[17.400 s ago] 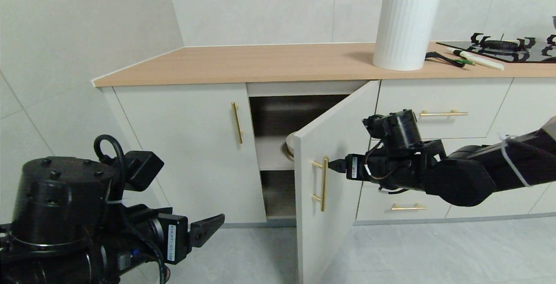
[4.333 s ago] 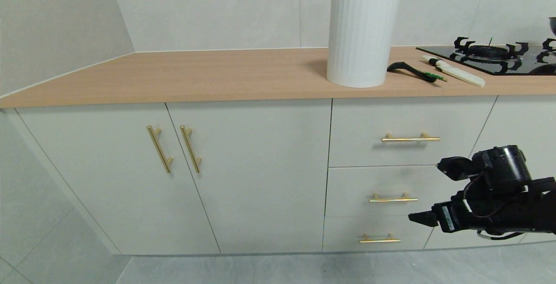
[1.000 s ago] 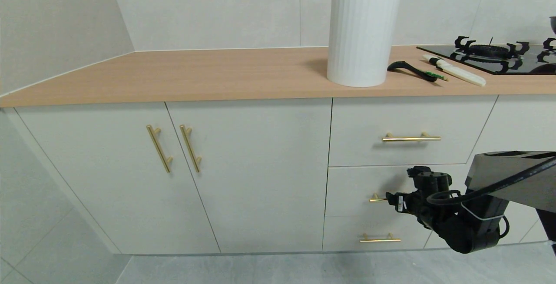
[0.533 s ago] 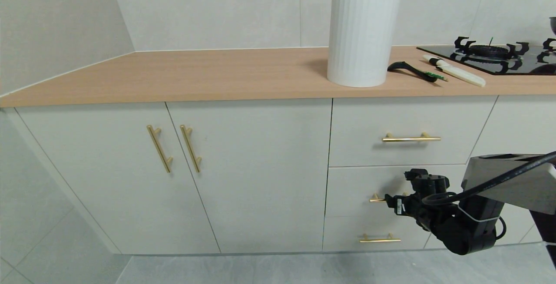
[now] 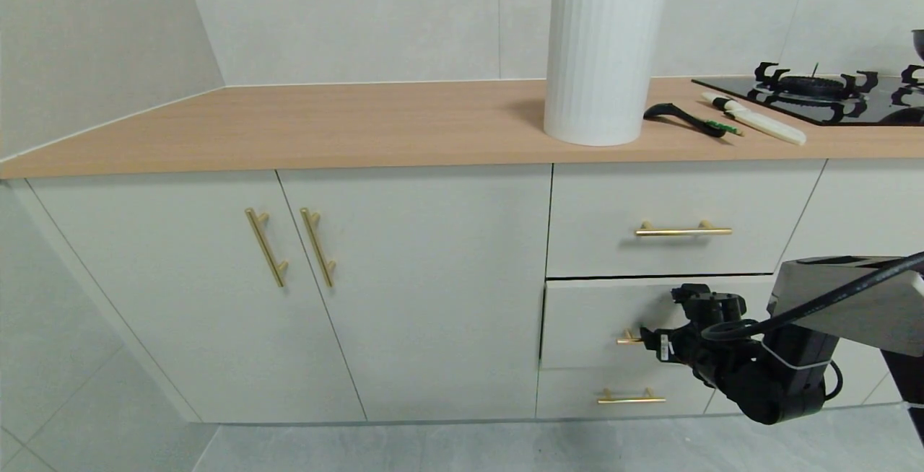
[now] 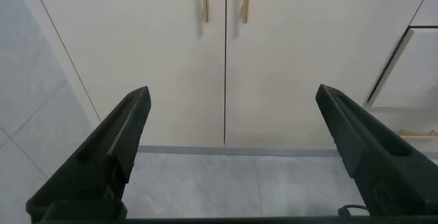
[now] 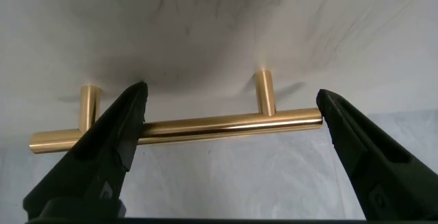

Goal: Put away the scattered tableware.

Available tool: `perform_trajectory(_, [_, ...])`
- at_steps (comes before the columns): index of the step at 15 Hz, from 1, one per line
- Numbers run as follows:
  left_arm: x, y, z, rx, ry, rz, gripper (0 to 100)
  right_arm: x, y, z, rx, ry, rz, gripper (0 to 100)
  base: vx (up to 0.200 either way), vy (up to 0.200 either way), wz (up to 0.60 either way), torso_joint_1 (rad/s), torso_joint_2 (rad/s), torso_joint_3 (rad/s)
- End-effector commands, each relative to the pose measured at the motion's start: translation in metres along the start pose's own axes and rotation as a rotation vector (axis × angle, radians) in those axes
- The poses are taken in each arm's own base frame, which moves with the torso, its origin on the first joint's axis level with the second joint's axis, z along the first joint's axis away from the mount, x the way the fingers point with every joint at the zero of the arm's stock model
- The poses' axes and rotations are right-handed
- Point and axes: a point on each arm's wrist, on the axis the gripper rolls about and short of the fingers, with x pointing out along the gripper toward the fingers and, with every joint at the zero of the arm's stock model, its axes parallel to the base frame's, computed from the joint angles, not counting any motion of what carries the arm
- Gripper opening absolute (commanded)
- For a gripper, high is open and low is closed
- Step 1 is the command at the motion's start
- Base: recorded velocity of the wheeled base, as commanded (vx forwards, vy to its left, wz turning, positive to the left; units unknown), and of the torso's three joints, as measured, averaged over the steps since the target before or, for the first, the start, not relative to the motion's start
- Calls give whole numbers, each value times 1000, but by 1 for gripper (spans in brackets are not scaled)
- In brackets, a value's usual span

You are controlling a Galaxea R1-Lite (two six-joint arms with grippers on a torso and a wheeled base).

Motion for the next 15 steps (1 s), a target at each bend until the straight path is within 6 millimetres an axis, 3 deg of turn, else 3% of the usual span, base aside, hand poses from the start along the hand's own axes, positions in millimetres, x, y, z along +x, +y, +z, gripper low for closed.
perform_trajectory(1, [0, 0, 0, -1, 2, 0, 100, -5, 0, -1, -5, 11, 1, 100, 0, 0, 0, 0, 0, 0])
perform_trajectory(3, [0, 0, 0, 1, 2, 0, 100, -18, -2, 5, -19, 8, 6, 100, 0, 0, 0, 0, 0, 0])
perform_trajectory(5, [0, 0, 0, 1, 2, 0, 100, -50, -2, 14, -78, 84, 27, 100, 0, 0, 0, 0, 0, 0])
perform_trajectory(9, [0, 0, 0, -1, 0, -1, 100, -131, 8, 37, -225, 187, 125, 100, 0, 0, 0, 0, 0, 0])
perform_trajectory(11, [0, 0, 0, -1, 2, 0, 100, -167, 13, 54, -245, 152, 168, 100, 0, 0, 0, 0, 0, 0])
perform_trajectory(13, [0, 0, 0, -1, 2, 2, 100, -191, 12, 68, -238, 81, 192, 100, 0, 0, 0, 0, 0, 0])
perform_trajectory(15, [0, 0, 0, -1, 0, 0, 100, -201, 11, 75, -226, 38, 199, 100, 0, 0, 0, 0, 0, 0])
